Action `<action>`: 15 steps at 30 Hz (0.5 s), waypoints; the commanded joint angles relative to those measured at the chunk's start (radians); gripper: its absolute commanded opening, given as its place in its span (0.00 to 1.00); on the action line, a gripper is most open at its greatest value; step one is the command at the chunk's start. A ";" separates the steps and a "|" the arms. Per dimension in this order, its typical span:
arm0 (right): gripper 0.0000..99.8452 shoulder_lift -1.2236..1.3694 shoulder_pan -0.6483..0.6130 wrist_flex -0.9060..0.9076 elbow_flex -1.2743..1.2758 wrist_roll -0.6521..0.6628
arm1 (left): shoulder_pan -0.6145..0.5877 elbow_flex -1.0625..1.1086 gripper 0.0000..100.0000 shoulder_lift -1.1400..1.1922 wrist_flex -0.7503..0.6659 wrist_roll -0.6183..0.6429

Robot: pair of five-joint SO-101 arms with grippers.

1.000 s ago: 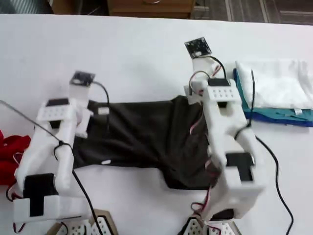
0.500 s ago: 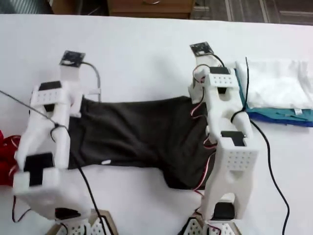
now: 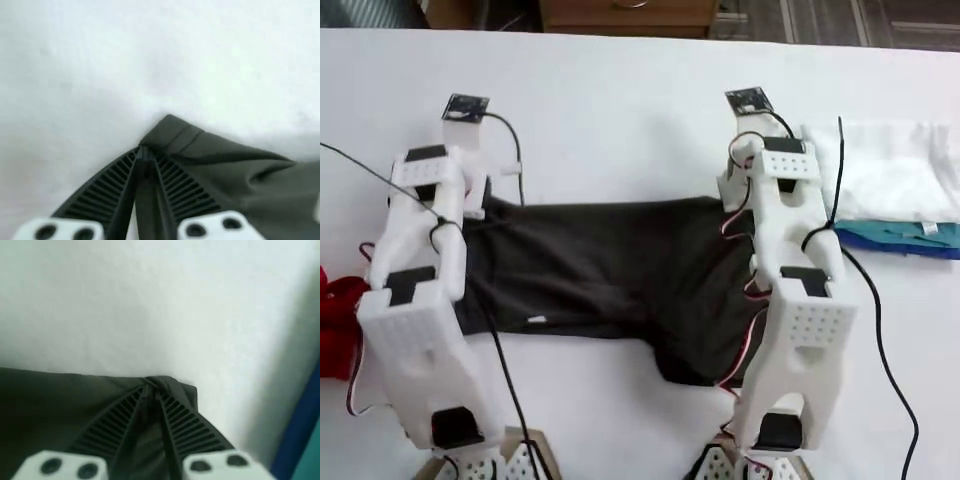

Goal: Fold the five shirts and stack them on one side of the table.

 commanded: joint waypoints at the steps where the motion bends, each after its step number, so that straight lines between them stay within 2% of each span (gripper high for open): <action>1: 0.02 0.013 0.019 0.001 -0.054 -0.002 | -0.032 -0.133 0.03 0.023 0.058 0.035; 7: 0.02 -0.013 0.021 0.058 -0.117 0.000 | -0.032 -0.372 0.03 0.077 0.273 0.034; 15: 0.02 -0.259 -0.030 0.213 -0.140 0.000 | -0.032 -0.602 0.03 0.077 0.526 0.034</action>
